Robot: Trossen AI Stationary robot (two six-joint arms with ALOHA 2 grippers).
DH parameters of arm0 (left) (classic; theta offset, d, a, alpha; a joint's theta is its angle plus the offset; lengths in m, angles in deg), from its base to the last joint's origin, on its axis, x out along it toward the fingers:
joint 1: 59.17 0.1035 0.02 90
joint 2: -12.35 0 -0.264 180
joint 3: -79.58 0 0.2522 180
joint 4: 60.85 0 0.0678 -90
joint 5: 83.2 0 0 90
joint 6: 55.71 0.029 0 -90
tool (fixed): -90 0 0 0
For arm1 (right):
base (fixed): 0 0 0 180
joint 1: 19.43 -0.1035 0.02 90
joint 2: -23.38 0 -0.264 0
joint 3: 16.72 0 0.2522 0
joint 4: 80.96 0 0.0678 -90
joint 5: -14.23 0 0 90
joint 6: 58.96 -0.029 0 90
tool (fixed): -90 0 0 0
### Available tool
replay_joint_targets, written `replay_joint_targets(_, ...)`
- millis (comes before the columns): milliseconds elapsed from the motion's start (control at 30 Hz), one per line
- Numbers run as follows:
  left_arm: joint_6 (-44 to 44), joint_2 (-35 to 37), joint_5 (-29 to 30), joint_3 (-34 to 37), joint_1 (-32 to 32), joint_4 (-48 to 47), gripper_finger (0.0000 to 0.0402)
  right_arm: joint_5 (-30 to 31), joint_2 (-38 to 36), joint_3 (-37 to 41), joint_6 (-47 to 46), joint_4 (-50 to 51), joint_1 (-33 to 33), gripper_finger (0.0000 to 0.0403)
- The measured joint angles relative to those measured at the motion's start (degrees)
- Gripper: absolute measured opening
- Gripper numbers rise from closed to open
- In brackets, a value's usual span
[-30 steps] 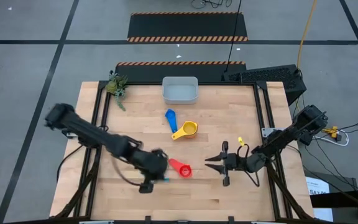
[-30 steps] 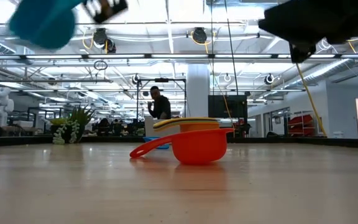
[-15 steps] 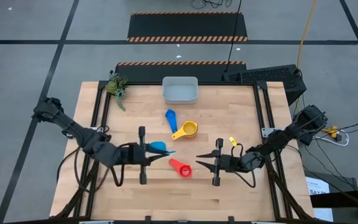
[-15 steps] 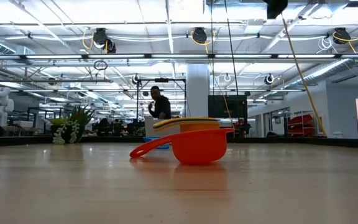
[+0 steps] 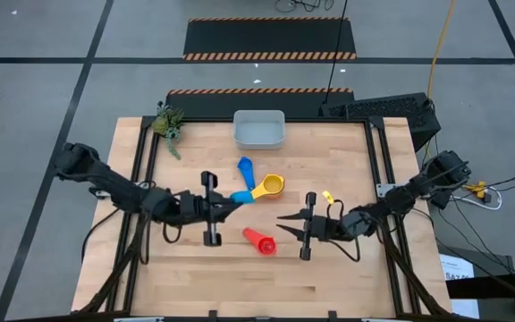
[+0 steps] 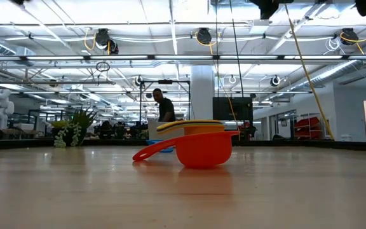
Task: Nest measuring cups in basket
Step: Stack the light blue measuring cup into the yellow measuring cup
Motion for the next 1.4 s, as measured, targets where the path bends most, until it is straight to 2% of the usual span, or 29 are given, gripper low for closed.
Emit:
replay_joint_targets(200,-0.87,-3.97,-0.82,0.90,2.34,5.97,0.0006,-2.72,0.00,-0.02,-2.46,0.48,3.36,0.0110)
replay_joint_targets(333,-0.64,-5.84,-3.61,-0.17,3.70,8.02,0.0010,-3.08,0.00,-0.02,-3.43,0.48,5.62,0.0140)
replay_joint_targets(533,-0.41,-6.61,-6.77,-0.33,5.86,13.21,0.0006,-9.05,0.00,-0.02,-5.07,0.06,8.59,0.0180)
replay_joint_targets(633,-0.72,-6.58,-8.61,-0.38,7.39,15.17,0.0010,-9.02,0.00,-0.02,-5.37,-0.76,9.79,0.0193)
replay_joint_targets(867,-2.44,-6.59,-12.51,-0.39,10.33,15.26,0.0007,-11.94,0.00,-0.23,-5.63,-3.19,12.40,0.0205)
replay_joint_targets(1100,-2.85,-6.59,-13.71,-0.40,12.83,15.10,0.0006,-10.64,0.00,-3.67,-5.67,2.66,15.51,0.0206)
replay_joint_targets(1400,-5.20,-6.59,-17.64,-0.40,16.19,15.08,0.0006,-18.08,0.00,-4.09,-6.76,3.78,20.28,0.0206)
